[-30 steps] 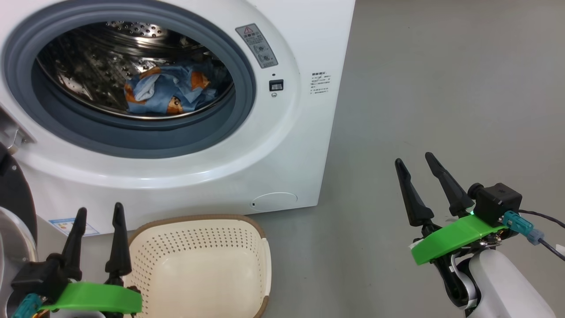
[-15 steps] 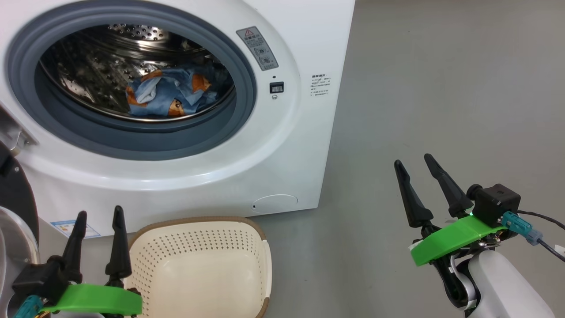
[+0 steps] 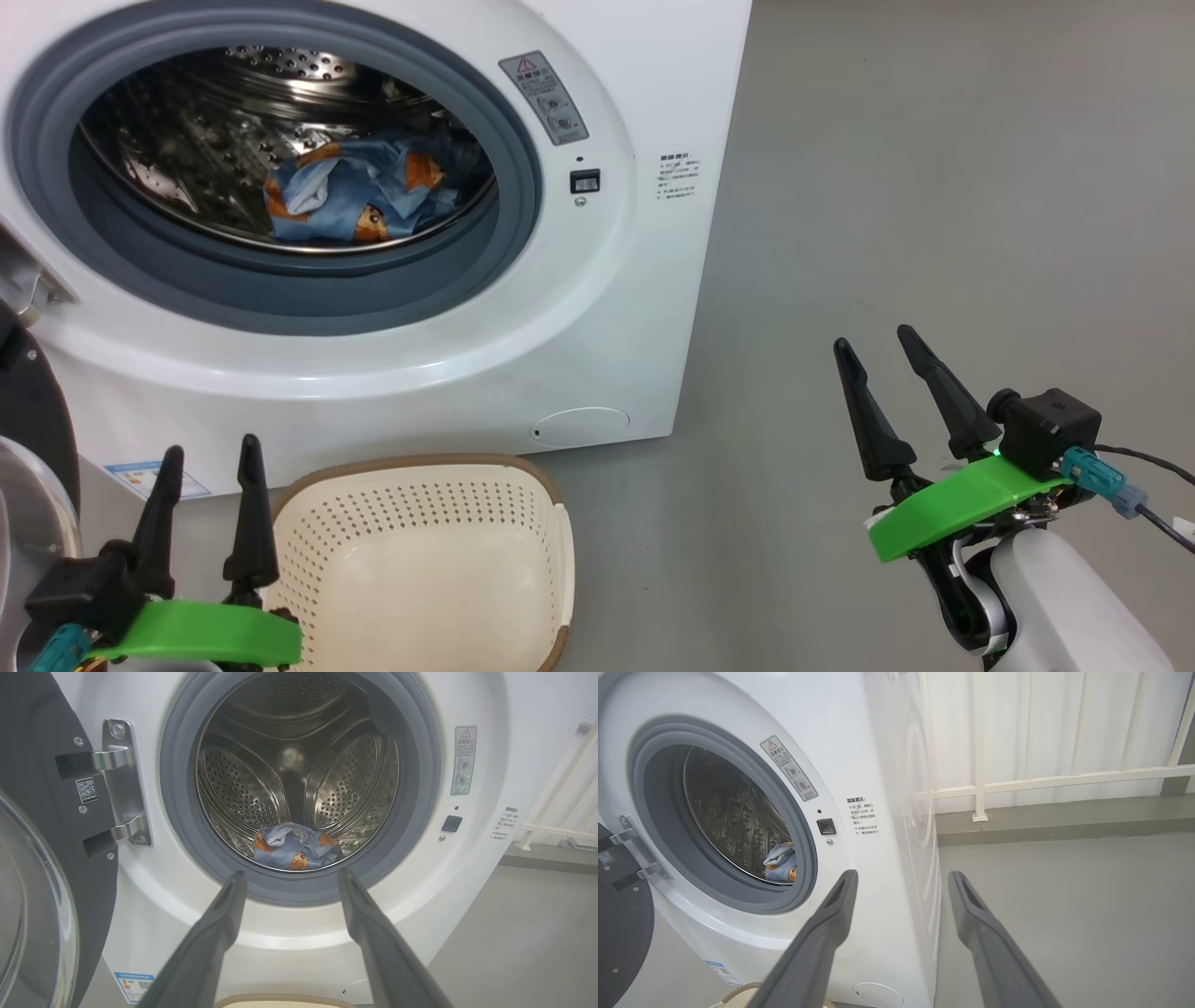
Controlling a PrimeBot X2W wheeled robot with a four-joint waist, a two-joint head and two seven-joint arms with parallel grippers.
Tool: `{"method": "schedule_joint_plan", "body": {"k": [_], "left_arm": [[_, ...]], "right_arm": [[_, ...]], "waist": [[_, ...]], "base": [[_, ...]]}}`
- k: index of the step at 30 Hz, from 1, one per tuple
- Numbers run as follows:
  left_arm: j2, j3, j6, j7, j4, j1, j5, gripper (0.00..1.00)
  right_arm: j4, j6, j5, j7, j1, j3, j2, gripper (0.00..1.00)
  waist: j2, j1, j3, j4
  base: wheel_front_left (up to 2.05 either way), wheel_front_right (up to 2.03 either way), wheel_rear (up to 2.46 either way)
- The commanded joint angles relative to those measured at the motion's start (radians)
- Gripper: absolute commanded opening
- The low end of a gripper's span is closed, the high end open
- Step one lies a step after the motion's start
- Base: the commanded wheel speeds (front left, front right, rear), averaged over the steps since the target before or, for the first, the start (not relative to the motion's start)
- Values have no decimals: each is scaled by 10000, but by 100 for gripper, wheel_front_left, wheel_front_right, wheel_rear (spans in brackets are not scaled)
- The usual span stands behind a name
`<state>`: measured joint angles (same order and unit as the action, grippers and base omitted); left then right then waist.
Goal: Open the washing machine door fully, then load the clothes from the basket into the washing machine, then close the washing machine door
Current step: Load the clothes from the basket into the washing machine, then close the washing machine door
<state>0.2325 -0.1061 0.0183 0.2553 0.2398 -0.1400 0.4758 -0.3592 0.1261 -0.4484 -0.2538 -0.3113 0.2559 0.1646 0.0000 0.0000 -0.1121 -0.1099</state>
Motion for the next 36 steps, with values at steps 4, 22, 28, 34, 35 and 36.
{"method": "schedule_joint_plan", "body": {"k": [4, 22, 28, 34, 35, 36], "left_arm": [[154, 421, -47, 63, -162, -214, 70, 100], [-1, 677, -279, 64, -197, -152, 61, 100], [-62, 717, -327, 64, -182, -96, -7, 100], [-133, 713, -340, 64, -162, -38, -33, 100], [-140, 713, -335, 64, -163, -28, -39, 100], [-146, 712, -330, 64, -164, -20, -45, 100]], "right_arm": [[213, 46, -87, -80, 64, 154, 70, 100], [162, 46, -77, -80, 82, 143, 50, 100], [149, 46, -86, -80, 111, 139, 75, 100], [136, 46, -103, -80, 158, 172, 83, 100], [133, 46, -105, -80, 163, 174, 89, 100], [132, 46, -106, -80, 167, 171, 96, 100]], "waist": [[0, 0, -14, 12], [0, 0, 104, 11], [0, 0, 208, 12], [0, 0, 280, 40], [0, 0, 288, 44], [0, 0, 295, 49]], "base": [[0, 0, 0], [-114, 114, 0], [-102, 102, 0], [-22, 22, 0], [0, 0, 0], [0, 0, 0]]}}
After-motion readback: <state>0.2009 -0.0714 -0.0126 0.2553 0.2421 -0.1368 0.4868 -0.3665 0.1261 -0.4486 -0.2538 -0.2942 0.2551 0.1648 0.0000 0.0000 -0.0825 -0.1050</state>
